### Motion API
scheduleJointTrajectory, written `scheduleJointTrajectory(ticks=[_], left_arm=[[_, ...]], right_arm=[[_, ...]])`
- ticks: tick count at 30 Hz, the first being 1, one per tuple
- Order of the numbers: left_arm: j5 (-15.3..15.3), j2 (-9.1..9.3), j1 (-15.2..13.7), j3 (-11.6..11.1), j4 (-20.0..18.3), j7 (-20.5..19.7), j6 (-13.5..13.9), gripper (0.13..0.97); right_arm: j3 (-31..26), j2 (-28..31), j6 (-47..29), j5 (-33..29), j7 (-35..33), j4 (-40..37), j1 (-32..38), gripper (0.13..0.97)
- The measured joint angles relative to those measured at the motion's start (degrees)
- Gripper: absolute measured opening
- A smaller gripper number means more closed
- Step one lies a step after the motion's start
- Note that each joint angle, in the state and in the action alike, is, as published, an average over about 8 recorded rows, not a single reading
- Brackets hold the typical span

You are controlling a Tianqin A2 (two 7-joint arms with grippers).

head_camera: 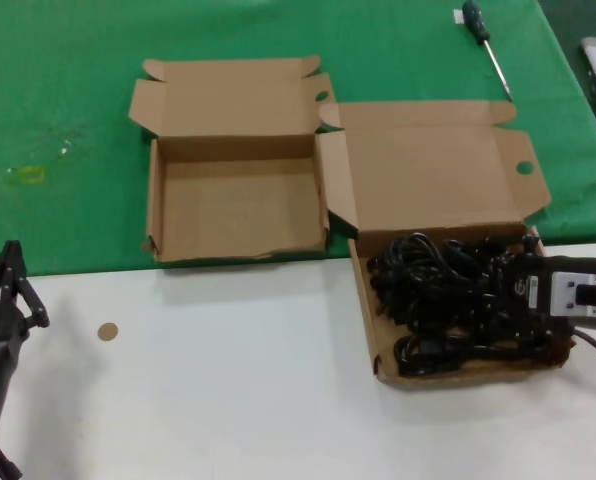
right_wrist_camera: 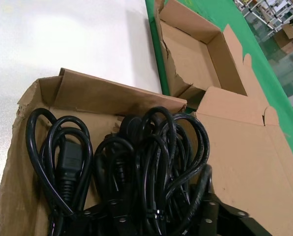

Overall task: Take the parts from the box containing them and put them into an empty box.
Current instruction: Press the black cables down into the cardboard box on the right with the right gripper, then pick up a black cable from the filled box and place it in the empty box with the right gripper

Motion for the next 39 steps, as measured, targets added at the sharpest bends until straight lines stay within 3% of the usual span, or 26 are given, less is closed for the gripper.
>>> scheduleJointTrajectory(ticks=[11, 15, 23, 28, 39], left_arm=[[0.0, 0.00, 0.0, 0.0, 0.0, 0.0, 0.0, 0.152], [0.0, 0.00, 0.0, 0.0, 0.0, 0.0, 0.0, 0.152], [0.0, 0.00, 0.0, 0.0, 0.0, 0.0, 0.0, 0.152], [0.0, 0.00, 0.0, 0.0, 0.0, 0.0, 0.0, 0.152], [0.0, 0.00, 0.0, 0.0, 0.0, 0.0, 0.0, 0.152]], right_arm=[[1.1, 1.1, -0.2, -0.7, 0.6, 1.3, -0.4, 0.318], [1.9, 2.2, -0.3, -0.5, 1.4, 2.7, -1.0, 0.318], [3.7, 4.5, -0.9, 0.3, 3.4, 5.8, -1.7, 0.219], [4.7, 5.0, -1.0, 0.8, 4.8, 8.1, -1.2, 0.218], [1.8, -0.5, -0.1, -2.2, 7.6, 10.2, 4.2, 0.217]])
